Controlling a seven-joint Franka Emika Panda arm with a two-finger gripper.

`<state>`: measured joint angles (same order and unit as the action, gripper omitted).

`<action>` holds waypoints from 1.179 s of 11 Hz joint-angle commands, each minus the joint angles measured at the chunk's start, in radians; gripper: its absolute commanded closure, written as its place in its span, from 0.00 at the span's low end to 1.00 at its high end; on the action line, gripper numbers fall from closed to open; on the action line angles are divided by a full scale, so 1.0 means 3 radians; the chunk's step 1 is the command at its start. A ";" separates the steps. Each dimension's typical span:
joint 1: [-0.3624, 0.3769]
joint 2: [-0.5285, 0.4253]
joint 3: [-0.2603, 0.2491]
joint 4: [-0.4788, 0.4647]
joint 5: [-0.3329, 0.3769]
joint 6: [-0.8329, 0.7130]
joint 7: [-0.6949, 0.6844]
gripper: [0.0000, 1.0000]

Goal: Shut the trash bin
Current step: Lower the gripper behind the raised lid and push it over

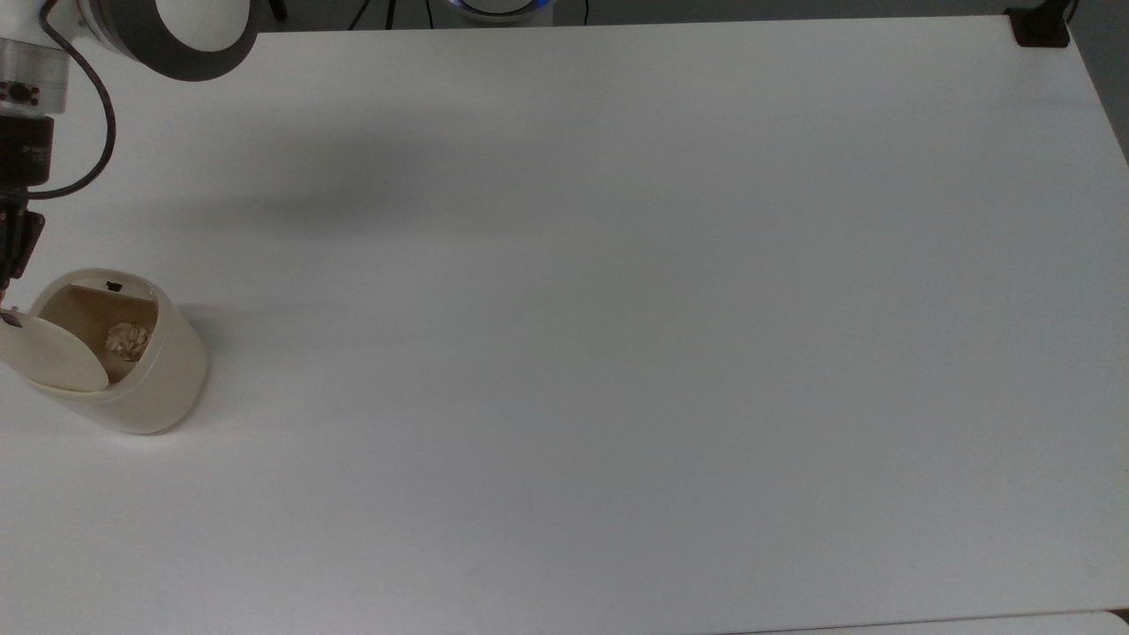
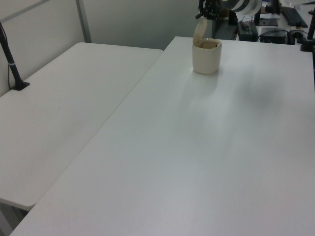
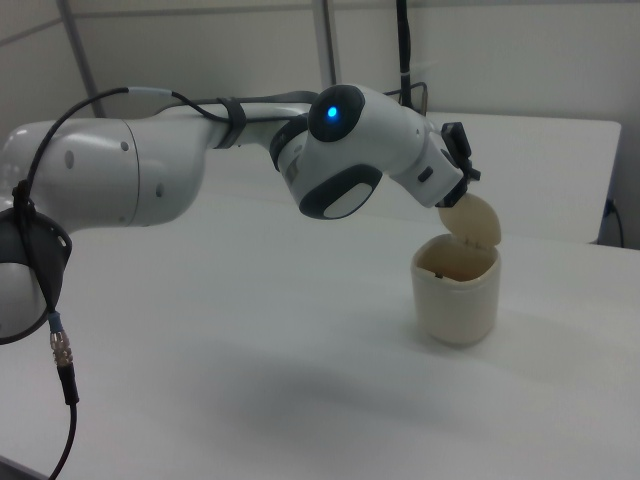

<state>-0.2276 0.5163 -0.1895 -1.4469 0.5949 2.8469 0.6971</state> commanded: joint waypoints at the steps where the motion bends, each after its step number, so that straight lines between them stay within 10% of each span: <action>1: 0.0032 0.0023 -0.0013 0.0027 0.0006 0.0067 0.0018 1.00; 13: 0.0012 -0.0207 -0.0007 -0.0336 -0.0464 -0.0168 0.0013 1.00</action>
<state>-0.2236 0.5175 -0.1885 -1.4691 0.4939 2.8306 0.6966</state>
